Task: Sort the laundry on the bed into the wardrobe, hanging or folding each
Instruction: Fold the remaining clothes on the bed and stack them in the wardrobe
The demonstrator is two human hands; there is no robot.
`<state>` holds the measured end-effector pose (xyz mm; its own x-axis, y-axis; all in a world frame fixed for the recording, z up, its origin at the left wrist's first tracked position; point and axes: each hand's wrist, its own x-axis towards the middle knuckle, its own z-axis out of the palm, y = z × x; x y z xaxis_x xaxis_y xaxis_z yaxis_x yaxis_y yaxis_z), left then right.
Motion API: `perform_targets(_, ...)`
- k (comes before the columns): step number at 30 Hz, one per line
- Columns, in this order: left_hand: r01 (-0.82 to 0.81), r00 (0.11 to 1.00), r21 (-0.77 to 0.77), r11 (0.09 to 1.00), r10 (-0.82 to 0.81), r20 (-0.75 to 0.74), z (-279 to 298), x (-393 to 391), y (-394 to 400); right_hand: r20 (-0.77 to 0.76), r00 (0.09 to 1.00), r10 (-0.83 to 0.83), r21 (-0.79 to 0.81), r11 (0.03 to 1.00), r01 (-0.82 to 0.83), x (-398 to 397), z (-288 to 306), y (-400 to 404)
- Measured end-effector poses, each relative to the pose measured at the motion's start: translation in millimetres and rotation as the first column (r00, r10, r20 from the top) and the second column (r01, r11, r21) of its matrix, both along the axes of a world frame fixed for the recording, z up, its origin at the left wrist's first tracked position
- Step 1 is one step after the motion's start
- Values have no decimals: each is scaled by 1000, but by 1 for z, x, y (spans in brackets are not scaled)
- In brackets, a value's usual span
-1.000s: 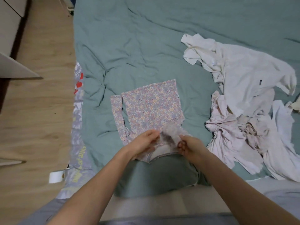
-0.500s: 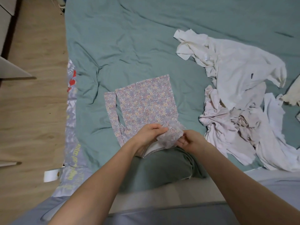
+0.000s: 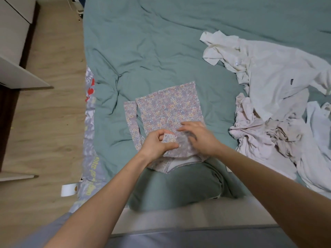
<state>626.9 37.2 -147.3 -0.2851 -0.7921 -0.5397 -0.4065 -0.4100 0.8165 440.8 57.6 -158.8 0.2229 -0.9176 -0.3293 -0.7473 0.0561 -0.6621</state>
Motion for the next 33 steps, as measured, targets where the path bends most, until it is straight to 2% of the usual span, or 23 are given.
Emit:
perform_targets(2,-32,999,-39,999,31,-39,-1,9,1,-62,985,164,64,985,-160,3,-10,-17)
perform_targets(6,-197,979,-78,977,193,-64,-11,32,2,-93,978,186,114,978,-175,5,-27,-40)
perform_targets(9,-369,920,-206,906,388,59,-34,44,-2,-166,960,227,123,970,-208,-2,-38,-48)
perform_targets(11,-410,878,-291,864,460,129,-48,45,-6,-251,929,271,157,959,-237,-9,-51,-51)
perform_targets(14,-439,841,-329,836,511,176,-68,44,-9,-409,871,272,159,961,-226,-24,-73,-53)
perform_targets(16,-412,830,-346,843,503,239,-83,43,-9,-484,836,259,151,966,-212,-36,-87,-53)
perform_targets(19,-378,818,-380,844,497,290,-107,41,-13,-497,829,257,156,966,-206,-48,-102,-52)
perform_targets(23,-341,807,-422,840,492,328,-131,37,-22,-546,824,152,43,987,-154,-60,-114,-55)
perform_targets(28,-269,821,-459,847,451,352,-145,38,-23,-327,945,9,-234,968,-90,-66,-109,-32)
perform_targets(30,-151,837,-493,857,376,398,-146,40,-18,-338,931,137,-239,944,-226,-72,-100,-11)
perform_targets(33,-29,851,-507,861,287,439,-145,42,-11,-429,841,329,-191,877,-440,-82,-102,17)
